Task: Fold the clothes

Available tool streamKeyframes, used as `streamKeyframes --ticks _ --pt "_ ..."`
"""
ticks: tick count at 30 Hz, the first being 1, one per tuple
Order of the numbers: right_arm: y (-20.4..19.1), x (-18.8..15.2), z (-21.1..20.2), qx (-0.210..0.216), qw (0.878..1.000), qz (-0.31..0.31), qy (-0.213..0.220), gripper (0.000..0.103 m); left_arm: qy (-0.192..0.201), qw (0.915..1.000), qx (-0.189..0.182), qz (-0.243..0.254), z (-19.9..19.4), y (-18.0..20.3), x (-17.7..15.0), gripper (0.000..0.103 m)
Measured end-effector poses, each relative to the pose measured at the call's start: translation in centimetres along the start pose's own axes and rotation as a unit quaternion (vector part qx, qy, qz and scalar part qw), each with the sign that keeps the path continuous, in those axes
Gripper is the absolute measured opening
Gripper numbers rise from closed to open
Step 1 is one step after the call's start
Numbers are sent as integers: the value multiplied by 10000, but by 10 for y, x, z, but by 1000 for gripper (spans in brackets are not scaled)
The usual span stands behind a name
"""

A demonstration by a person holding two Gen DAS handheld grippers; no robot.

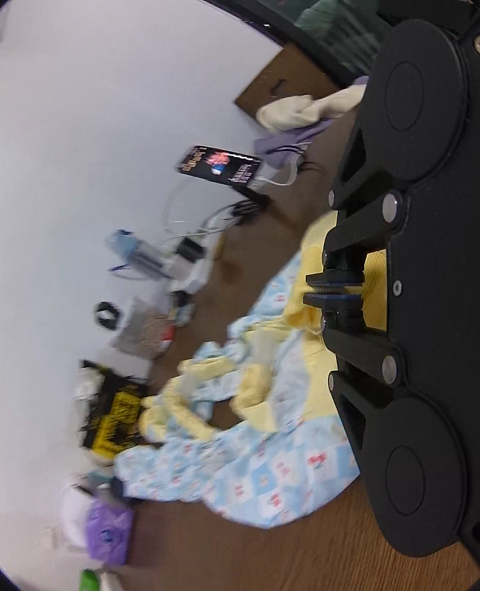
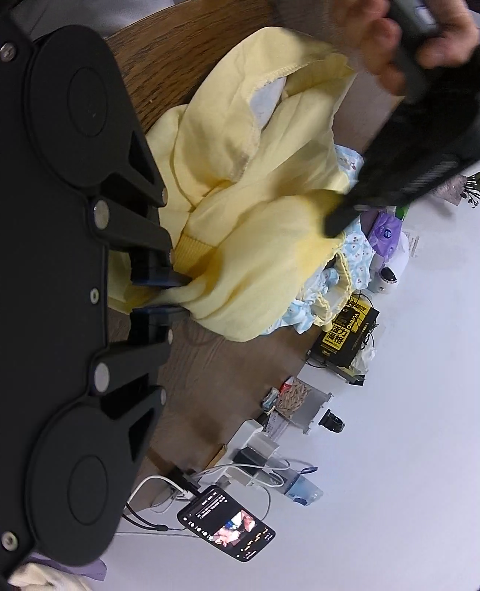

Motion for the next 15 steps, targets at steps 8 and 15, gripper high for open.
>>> streamKeyframes --ticks 8,15 --pt "-5 2 1 -39 10000 12 -37 11 -99 9990 412 -162 -11 -9 -18 3" --pt "-2 2 0 5 9999 -19 -149 13 -193 9983 497 -231 -6 -23 -34 3"
Point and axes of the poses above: each gripper's, at about its wrist camera, not at the fingertips, and z roughly the way its jaws point, y to its right, x to its top, the point moved 1 cm from there along z, roughly the way its jaws point
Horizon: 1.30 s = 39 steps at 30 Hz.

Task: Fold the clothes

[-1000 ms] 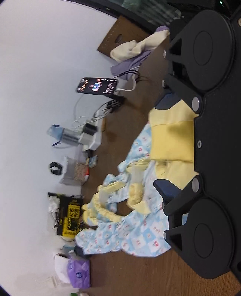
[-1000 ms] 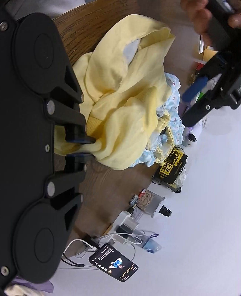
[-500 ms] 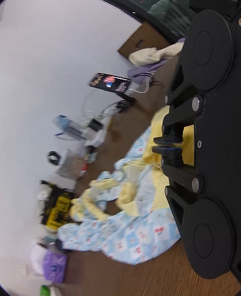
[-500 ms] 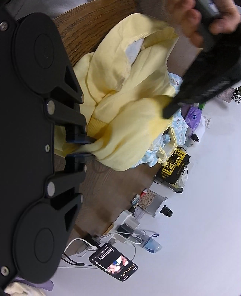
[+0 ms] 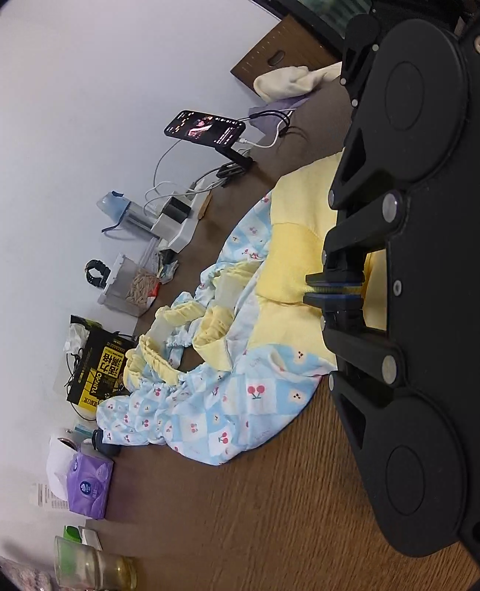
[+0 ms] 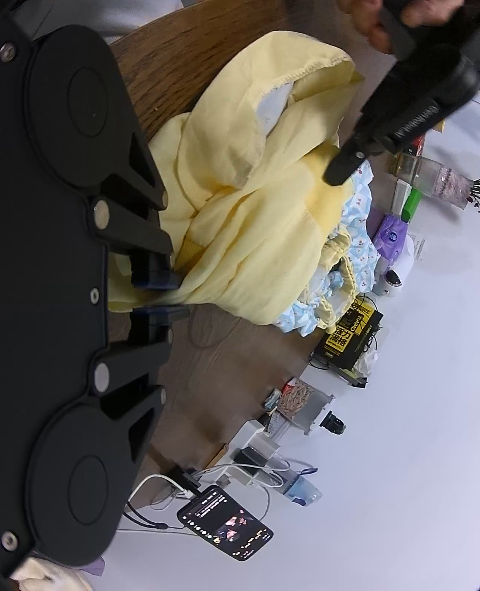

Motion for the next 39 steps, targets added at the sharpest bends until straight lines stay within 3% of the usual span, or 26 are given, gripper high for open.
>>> streamKeyframes --ticks 1,3,6,8,12,14,18,21,28,29,32,33,36,37,39 --pt "3 -1 -1 18 10000 31 -20 14 -1 10000 1 -16 1 -2 0 3" --pt "7 -2 -3 46 9999 83 -61 27 -8 10000 -7 -29 1 -6 -2 3" --pt "14 -4 -11 70 9998 38 -182 39 -8 10000 -29 17 0 -6 -5 4" --pt "29 -5 -24 552 9979 256 -242 43 -5 10000 -64 40 -1 -7 -7 4" --pt "64 8 -41 1231 9850 1200 153 43 -57 9998 -114 169 -1 -5 -9 4" --pt "72 24 -30 1269 9800 1480 400 43 -89 9994 -123 302 -1 -2 -10 4" --pt "61 52 19 1174 9843 1279 310 42 -104 9991 52 417 -3 5 -14 5" --pt "44 57 59 1587 9802 1166 -200 40 -13 10000 52 -4 -13 -4 -23 5" --pt "21 55 45 1688 9825 788 -81 41 -155 9999 -61 25 -39 -11 -26 8" --pt "15 54 41 1634 9844 649 -43 41 -224 9996 -174 -84 -43 -17 -22 15" --pt "3 54 31 1460 9886 354 37 42 -117 9987 -410 -281 -61 -31 -1 69" --pt "2 55 29 1452 9889 316 41 43 25 9988 -434 -224 -66 -32 4 74" --pt "16 60 21 1674 9839 617 60 52 400 9980 -487 -70 -79 -36 18 77" --pt "25 62 21 1731 9815 813 92 62 392 9982 -451 -63 -74 -35 22 78" --pt "39 64 29 1673 9795 1116 50 65 178 9991 -378 1 -56 -31 25 78"
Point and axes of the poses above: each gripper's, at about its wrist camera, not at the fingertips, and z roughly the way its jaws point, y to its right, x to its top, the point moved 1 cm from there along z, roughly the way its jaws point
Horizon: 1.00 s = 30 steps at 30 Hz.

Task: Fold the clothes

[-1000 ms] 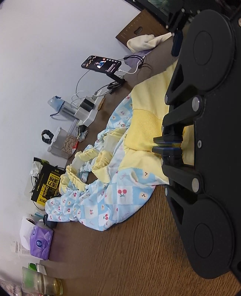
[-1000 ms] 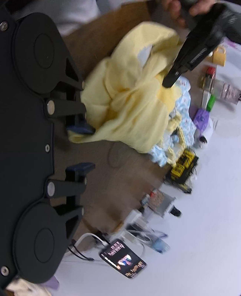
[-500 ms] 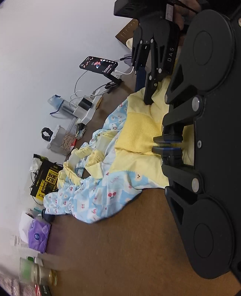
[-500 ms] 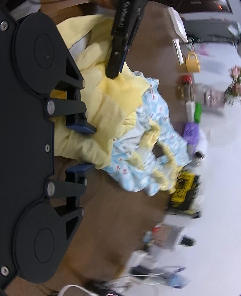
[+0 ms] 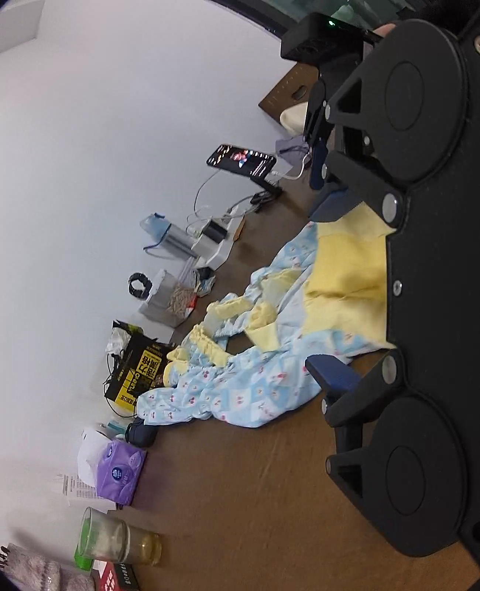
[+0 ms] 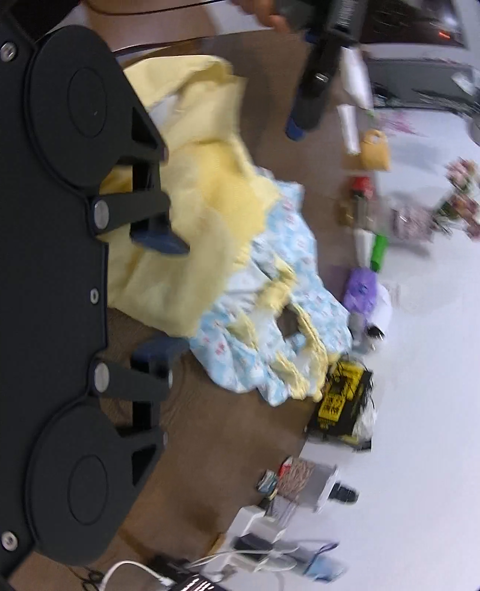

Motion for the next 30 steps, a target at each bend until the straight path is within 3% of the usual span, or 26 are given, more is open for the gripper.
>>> streamKeyframes --ticks 2,4,7,8,9,11,14,17,20,24,25,27,28,30 --pt "7 0 10 15 9998 180 -118 63 -292 9995 91 73 20 4 0 78" --pt "7 -1 20 93 9995 225 -218 54 -577 9972 434 201 36 8 -8 78" --pt "-3 1 25 317 9992 194 -171 38 -464 9976 428 294 42 8 -17 69" --pt "-7 2 27 282 9994 123 -133 31 -423 9982 369 223 42 6 -19 41" --pt "-10 3 28 242 9996 68 -104 26 -448 9984 332 94 43 1 -21 24" --pt "-17 6 26 191 9998 -40 -7 24 -314 9990 214 -219 37 -8 -21 20" --pt "-27 14 16 121 9995 -240 174 22 -65 9996 198 -184 23 -12 -18 20" --pt "-42 18 18 -68 9976 -668 171 22 17 9985 249 -485 14 -23 -20 19" --pt "-59 11 37 -314 9937 -1068 -88 33 -12 9957 202 -903 12 -37 -26 19" --pt "-81 3 40 -585 9836 -1707 -4 40 45 9959 224 -877 9 -36 -31 20" --pt "-78 4 35 -473 9865 -1570 10 45 49 9959 224 -879 10 -36 -31 20" --pt "-65 7 23 -199 9928 -1181 19 68 63 9955 170 -935 10 -40 -32 20" --pt "-54 7 14 -52 9958 -909 40 74 79 9953 125 -962 9 -42 -33 20" --pt "-29 -1 0 176 9991 -370 -63 76 100 9953 67 -965 9 -44 -34 20"
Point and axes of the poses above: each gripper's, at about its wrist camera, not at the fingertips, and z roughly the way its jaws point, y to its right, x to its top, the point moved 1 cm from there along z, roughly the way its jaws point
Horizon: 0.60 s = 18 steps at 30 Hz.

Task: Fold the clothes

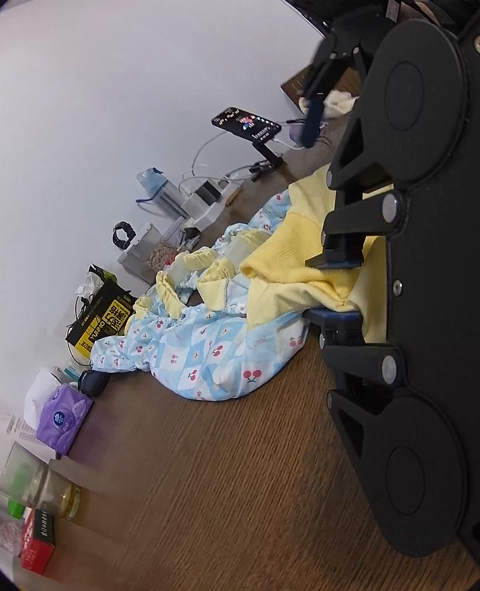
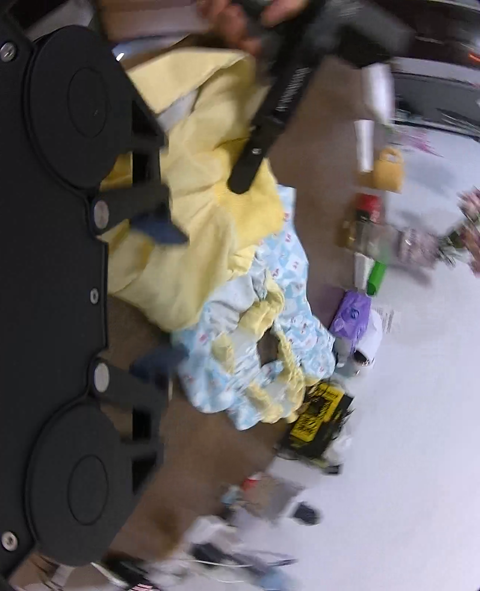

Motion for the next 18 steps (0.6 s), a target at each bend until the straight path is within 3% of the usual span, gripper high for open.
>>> streamKeyframes --ticks 2,4,6,10,13,15,18 --pt "13 -12 -1 223 9987 447 -140 75 7 10000 -11 73 -1 0 -1 21" --pt "20 -24 3 516 9941 913 -281 56 -6 9999 -5 160 0 1 -1 21" --pt "19 -27 5 704 9910 1094 -300 16 -29 9997 32 253 -1 2 0 21" --pt "-8 -24 2 551 9963 580 -305 18 -55 9996 19 278 0 0 2 24" --pt "-6 -20 -10 495 9978 399 -194 42 29 9989 55 462 -7 3 1 43" --pt "12 -12 -28 455 9978 480 68 74 81 9983 155 547 -16 5 3 54" --pt "35 -2 -44 406 9962 664 386 76 269 9971 117 704 -36 10 14 62"
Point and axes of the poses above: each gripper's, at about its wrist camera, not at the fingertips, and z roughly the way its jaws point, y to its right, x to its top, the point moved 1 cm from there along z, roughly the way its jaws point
